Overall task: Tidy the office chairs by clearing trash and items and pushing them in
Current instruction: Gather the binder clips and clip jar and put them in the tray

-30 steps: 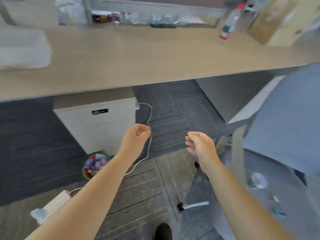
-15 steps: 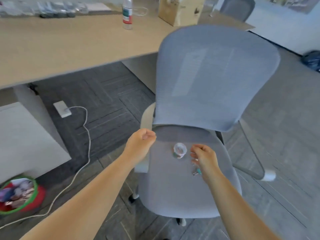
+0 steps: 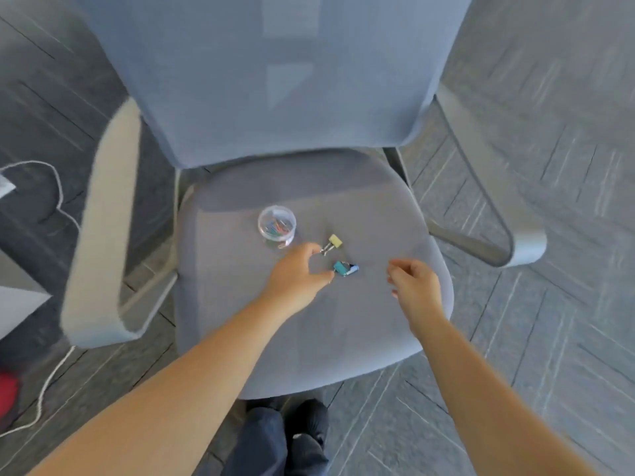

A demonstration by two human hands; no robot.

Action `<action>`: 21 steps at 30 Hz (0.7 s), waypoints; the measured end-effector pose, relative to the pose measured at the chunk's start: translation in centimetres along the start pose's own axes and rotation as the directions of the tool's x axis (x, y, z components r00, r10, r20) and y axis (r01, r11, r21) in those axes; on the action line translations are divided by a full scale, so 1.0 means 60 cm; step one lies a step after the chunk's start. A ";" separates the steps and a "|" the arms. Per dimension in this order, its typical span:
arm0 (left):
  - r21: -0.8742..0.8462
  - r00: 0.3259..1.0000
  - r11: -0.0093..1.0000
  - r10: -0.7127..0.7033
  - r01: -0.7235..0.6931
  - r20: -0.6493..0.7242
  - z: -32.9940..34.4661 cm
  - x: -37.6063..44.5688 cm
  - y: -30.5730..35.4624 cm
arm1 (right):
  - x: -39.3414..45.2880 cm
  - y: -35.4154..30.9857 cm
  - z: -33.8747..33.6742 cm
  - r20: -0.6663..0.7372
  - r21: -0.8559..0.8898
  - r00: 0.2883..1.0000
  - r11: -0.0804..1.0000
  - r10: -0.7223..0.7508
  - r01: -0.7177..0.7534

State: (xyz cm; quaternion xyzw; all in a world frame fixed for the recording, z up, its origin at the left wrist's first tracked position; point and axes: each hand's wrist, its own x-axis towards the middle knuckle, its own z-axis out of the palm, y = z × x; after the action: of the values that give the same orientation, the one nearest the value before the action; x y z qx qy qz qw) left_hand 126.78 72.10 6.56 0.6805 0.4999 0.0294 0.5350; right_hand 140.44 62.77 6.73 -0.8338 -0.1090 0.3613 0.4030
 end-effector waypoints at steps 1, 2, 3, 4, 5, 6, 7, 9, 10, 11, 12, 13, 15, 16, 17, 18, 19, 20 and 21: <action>0.048 1.000 0.999 0.022 -0.022 0.010 0.020 0.025 -0.012 | 0.018 0.018 0.001 -0.015 -0.011 1.000 1.000 -0.002 0.002; 0.098 0.999 0.994 0.044 -0.046 0.021 0.039 0.051 -0.026 | 0.036 0.034 0.002 -0.027 -0.021 1.000 1.000 -0.004 0.004; 0.144 0.996 0.986 0.080 -0.083 0.030 0.057 0.076 -0.038 | 0.053 0.049 0.004 -0.038 -0.032 0.999 0.999 -0.004 0.002; 0.190 0.992 0.974 0.121 -0.126 0.038 0.073 0.100 -0.050 | 0.068 0.064 0.007 -0.049 -0.042 0.999 0.999 0.000 -0.002; 0.242 0.987 0.957 0.154 -0.161 0.048 0.089 0.122 -0.062 | 0.083 0.077 0.010 -0.058 -0.046 0.998 0.999 0.003 -0.006; 0.303 0.985 0.937 0.161 -0.174 0.068 0.103 0.142 -0.073 | 0.095 0.090 0.014 -0.065 -0.040 0.998 0.999 0.005 -0.007; 0.376 0.983 0.909 0.155 -0.180 0.096 0.115 0.160 -0.082 | 0.105 0.103 0.019 -0.074 -0.030 0.997 0.999 0.007 -0.010; 0.515 0.975 0.829 0.168 -0.220 0.146 0.136 0.190 -0.097 | 0.120 0.127 0.030 -0.088 -0.013 0.996 1.000 0.012 -0.014; 0.570 0.969 0.784 0.183 -0.246 0.167 0.145 0.202 -0.105 | 0.124 0.137 0.035 -0.088 -0.010 0.996 1.000 0.015 -0.016; 0.619 0.962 0.736 0.205 -0.274 0.182 0.152 0.212 -0.110 | 0.127 0.146 0.039 -0.087 -0.009 0.996 1.000 0.015 -0.016; 0.660 0.951 0.685 0.232 -0.308 0.203 0.158 0.223 -0.119 | 0.131 0.152 0.043 -0.087 -0.012 0.996 1.000 0.013 -0.014; 0.687 0.937 0.637 0.268 -0.348 0.226 0.163 0.229 -0.126 | 0.135 0.157 0.045 -0.090 -0.014 0.996 1.000 0.012 -0.013; 0.688 0.865 0.538 0.405 -0.487 0.295 0.166 0.234 -0.137 | 0.141 0.163 0.049 -0.099 -0.011 0.995 1.000 0.008 -0.009; 0.678 0.806 0.472 0.496 -0.563 0.323 0.170 0.233 -0.144 | 0.143 0.165 0.052 -0.102 -0.010 0.995 1.000 0.004 -0.005; 0.668 0.758 0.426 0.560 -0.610 0.335 0.174 0.231 -0.152 | 0.144 0.165 0.055 -0.103 -0.007 0.995 1.000 0.001 -0.002; 0.663 0.721 0.398 0.612 -0.635 0.324 0.177 0.227 -0.160 | 0.144 0.165 0.058 -0.102 0.001 0.995 1.000 0.001 0.000; 0.659 0.686 0.379 0.665 -0.650 0.295 0.178 0.223 -0.166 | 0.143 0.164 0.061 -0.098 0.011 0.995 1.000 0.001 0.000; 0.650 0.665 0.376 0.694 -0.660 0.274 0.178 0.220 -0.170 | 0.142 0.161 0.064 -0.090 0.018 0.996 1.000 0.000 0.002; 0.643 0.668 0.386 0.693 -0.661 0.271 0.176 0.218 -0.169 | 0.140 0.159 0.065 -0.081 0.023 0.997 1.000 -0.002 0.003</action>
State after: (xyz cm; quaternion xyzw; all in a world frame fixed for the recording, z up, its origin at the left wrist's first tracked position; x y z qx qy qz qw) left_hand 132.77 73.29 -12.10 0.9703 0.1614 0.0684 0.1667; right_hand 142.72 62.84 -6.38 -0.8430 -0.0895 0.3278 0.4170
